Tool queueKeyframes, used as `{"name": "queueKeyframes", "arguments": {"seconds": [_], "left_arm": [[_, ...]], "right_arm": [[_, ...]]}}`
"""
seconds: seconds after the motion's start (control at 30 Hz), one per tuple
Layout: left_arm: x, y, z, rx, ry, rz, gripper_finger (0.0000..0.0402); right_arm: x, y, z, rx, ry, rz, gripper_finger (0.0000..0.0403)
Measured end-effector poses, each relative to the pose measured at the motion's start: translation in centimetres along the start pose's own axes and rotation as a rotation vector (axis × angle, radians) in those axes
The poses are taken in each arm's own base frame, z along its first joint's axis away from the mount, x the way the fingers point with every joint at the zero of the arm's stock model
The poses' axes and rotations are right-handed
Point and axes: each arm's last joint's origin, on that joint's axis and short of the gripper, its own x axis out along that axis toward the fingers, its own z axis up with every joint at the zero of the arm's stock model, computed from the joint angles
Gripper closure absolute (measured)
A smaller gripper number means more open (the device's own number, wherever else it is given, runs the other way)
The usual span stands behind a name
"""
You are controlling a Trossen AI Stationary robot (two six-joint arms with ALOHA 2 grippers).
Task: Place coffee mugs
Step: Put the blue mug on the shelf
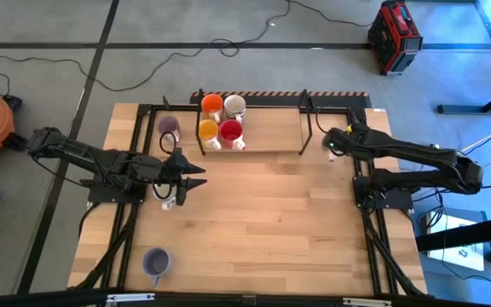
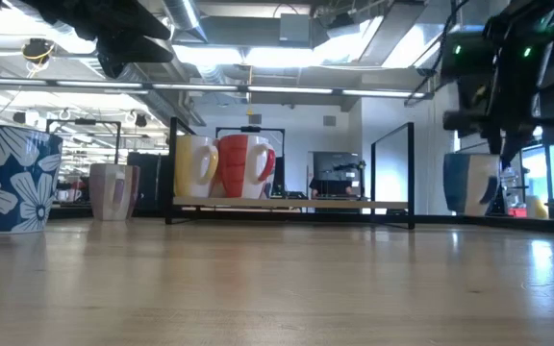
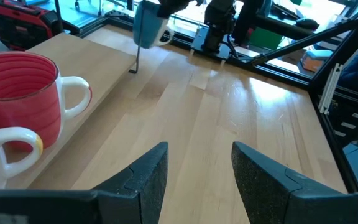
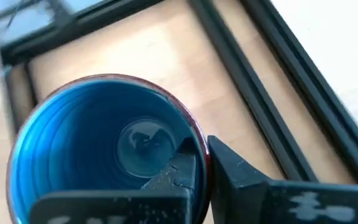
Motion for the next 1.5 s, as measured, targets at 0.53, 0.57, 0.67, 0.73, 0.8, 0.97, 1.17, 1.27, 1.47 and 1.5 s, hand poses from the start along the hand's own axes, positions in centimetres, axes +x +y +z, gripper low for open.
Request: {"name": "queueKeyframes", "arguments": {"seconds": [0.53,0.57,0.67,0.73,0.8,0.97,1.17,1.27,1.47,1.5], "left_arm": [[0.0,0.0,0.0,0.026,0.000,-0.001,0.0230],[0.0,0.0,0.0,0.026,0.001,-0.002,0.0230],[0.0,0.0,0.0,0.026,0.004,-0.010,0.0230],[0.0,-0.1,0.0,0.025,0.007,-0.018,0.0230],[0.0,-0.1,0.0,0.025,0.007,-0.019,0.0230],[0.0,-0.1,0.0,0.025,0.006,-0.020,0.0230],[0.0,-0.1,0.0,0.025,0.006,-0.020,0.0230],[0.0,-0.1,0.0,0.026,0.008,-0.020,0.0230],[0.0,-0.1,0.0,0.026,0.009,-0.021,0.0230],[0.0,-0.1,0.0,0.026,0.009,-0.021,0.0230]], "right_arm": [[-6.2,0.8,-5.1,-0.541,0.325,0.370,0.0398],[-6.4,1.1,-5.7,-0.563,0.330,0.406,0.0398],[-6.9,2.3,-7.7,-0.617,0.346,0.499,0.0399],[-7.0,3.2,-8.9,-0.632,0.352,0.525,0.0399],[-6.8,4.0,-10.0,-0.666,0.344,0.490,0.0399],[-6.8,7.0,-12.1,-0.798,0.331,0.431,0.0400],[-7.4,10.0,-13.7,-0.887,0.320,0.366,0.0400],[-6.9,10.5,-14.5,-0.927,0.328,0.323,0.0399],[-6.7,10.9,-15.0,-0.921,0.349,0.329,0.0400],[-6.8,10.9,-15.0,-0.915,0.350,0.337,0.0399]]}}
